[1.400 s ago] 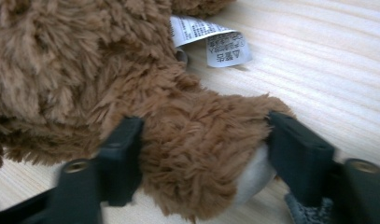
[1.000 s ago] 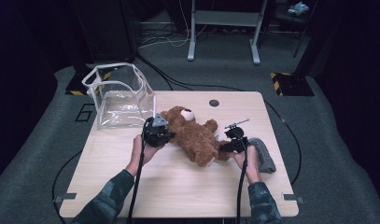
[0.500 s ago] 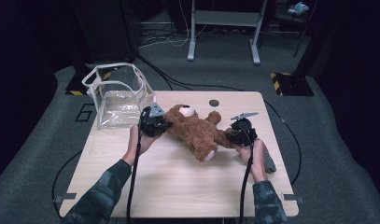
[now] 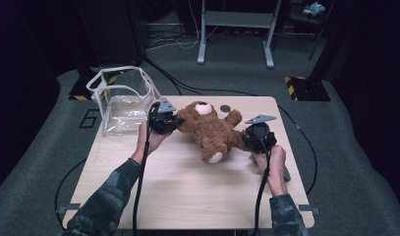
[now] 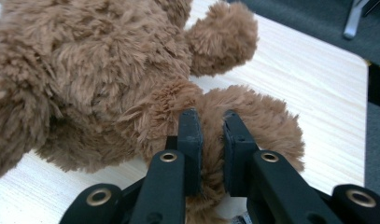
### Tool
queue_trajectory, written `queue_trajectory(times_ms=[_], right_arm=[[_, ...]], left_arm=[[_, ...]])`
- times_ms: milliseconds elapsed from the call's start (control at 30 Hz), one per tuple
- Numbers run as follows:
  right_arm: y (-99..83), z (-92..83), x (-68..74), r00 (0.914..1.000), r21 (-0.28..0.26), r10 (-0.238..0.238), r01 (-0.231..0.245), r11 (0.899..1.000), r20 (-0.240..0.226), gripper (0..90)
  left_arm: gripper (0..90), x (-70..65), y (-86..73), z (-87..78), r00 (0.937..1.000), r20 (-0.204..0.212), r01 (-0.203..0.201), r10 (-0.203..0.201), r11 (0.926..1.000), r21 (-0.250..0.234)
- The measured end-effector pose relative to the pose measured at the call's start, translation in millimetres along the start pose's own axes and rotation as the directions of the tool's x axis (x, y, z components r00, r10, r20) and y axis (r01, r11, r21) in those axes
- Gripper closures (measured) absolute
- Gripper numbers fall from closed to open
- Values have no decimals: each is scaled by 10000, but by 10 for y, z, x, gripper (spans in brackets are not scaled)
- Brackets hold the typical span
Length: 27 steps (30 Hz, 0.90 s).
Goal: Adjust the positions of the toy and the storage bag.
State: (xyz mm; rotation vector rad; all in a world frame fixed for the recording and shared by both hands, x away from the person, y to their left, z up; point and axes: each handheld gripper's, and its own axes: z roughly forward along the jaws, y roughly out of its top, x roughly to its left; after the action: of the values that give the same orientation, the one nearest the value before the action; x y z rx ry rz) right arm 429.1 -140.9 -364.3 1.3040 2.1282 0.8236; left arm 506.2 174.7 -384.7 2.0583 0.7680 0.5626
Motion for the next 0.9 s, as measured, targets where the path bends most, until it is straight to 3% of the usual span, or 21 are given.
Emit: queue_trajectory(times_ms=[267,300,367,533,733,900], right_arm=[[-89,-120,204,9994,-295,-212,220,9993,258,806],[-105,-130,238,9993,-247,-278,284,9993,254,805],[-153,-146,314,9990,-270,-361,368,9990,245,805],[-308,-91,493,9985,-4,-537,537,9986,-141,803],[-505,62,601,9960,402,-241,276,9988,-857,797],[-592,142,599,9896,470,89,-21,9989,-1435,784]], left_arm=[[804,44,-47,117,10000,35,62,-63,9994,326],[804,58,-53,129,10000,8,-72,72,9991,412],[804,57,-71,152,10000,50,61,-64,9988,492],[803,64,-167,236,9999,146,-2,-12,9956,941],[800,86,-375,346,9978,292,552,-592,9910,1223],[795,146,-491,369,9910,469,1182,-1254,9839,1343]])
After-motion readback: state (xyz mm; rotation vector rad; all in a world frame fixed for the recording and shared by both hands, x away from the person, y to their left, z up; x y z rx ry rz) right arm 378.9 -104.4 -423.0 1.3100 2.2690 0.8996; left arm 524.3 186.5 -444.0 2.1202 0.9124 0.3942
